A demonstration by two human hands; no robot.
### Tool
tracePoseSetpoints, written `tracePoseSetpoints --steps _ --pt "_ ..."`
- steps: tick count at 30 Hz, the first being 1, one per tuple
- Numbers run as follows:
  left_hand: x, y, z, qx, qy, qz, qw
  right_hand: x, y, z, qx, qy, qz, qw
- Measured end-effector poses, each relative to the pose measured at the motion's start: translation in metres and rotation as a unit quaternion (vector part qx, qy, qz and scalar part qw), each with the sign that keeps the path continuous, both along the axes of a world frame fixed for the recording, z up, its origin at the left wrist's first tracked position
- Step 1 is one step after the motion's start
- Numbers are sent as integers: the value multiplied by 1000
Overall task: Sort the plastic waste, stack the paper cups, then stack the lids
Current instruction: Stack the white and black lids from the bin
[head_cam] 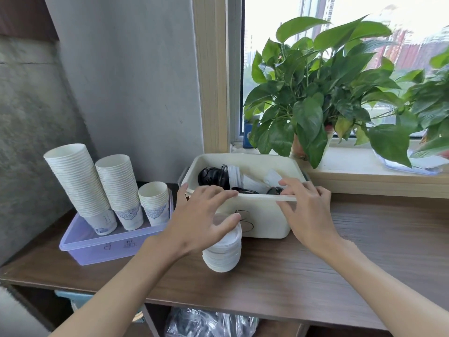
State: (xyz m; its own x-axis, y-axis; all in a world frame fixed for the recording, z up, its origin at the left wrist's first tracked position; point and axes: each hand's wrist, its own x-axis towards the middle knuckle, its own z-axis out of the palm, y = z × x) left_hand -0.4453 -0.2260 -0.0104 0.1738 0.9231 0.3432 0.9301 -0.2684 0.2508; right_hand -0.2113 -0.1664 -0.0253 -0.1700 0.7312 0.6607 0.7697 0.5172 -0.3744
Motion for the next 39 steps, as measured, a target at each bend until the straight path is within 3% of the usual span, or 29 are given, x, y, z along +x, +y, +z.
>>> tracePoseSetpoints --steps 9,13,22,32,39 --pt "3 6 16 -5 -49 -26 998 6 -3 26 -24 -23 80 996" --pt "2 35 34 -9 -54 -15 998 -6 22 50 -132 -30 116 984" --pt "-6 126 56 -84 63 -39 994 -25 88 43 -278 -178 78 941" --pt "-7 170 38 -157 205 -73 963 -35 99 42 -201 -293 70 932" --pt "-10 166 41 -133 91 -68 985 -34 101 38 -187 -245 75 948"
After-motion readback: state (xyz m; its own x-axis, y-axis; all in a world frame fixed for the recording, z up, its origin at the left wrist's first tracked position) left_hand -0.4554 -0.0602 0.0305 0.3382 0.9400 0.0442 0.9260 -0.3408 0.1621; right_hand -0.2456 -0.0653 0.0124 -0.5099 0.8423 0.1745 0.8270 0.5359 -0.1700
